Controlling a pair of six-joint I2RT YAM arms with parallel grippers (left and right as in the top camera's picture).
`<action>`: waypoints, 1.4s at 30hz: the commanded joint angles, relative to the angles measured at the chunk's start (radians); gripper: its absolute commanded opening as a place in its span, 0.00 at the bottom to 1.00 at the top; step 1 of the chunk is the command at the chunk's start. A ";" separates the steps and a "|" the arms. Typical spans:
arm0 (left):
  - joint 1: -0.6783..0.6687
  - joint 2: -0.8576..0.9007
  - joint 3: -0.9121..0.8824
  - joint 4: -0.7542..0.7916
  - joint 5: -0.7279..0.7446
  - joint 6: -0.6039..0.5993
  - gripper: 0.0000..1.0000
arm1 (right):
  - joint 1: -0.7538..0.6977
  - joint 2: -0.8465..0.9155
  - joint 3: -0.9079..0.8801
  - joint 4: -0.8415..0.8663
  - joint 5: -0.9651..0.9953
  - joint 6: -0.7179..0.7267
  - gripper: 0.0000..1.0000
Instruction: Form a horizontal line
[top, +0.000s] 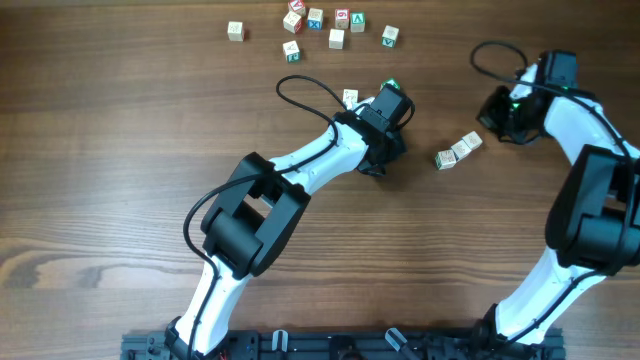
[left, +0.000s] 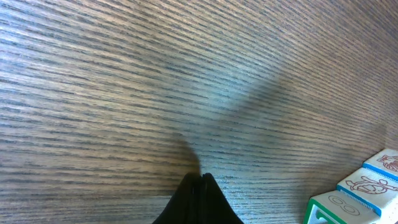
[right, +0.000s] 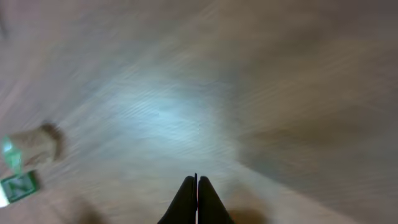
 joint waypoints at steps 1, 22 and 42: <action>0.013 0.034 -0.034 -0.027 -0.065 -0.014 0.04 | -0.016 -0.004 0.017 -0.056 0.118 0.046 0.04; 0.013 0.034 -0.034 -0.032 -0.066 -0.013 0.04 | -0.016 -0.004 0.016 -0.129 0.051 0.035 0.04; 0.013 0.034 -0.034 -0.035 -0.066 -0.013 0.04 | -0.016 -0.004 0.015 -0.132 -0.033 -0.018 0.04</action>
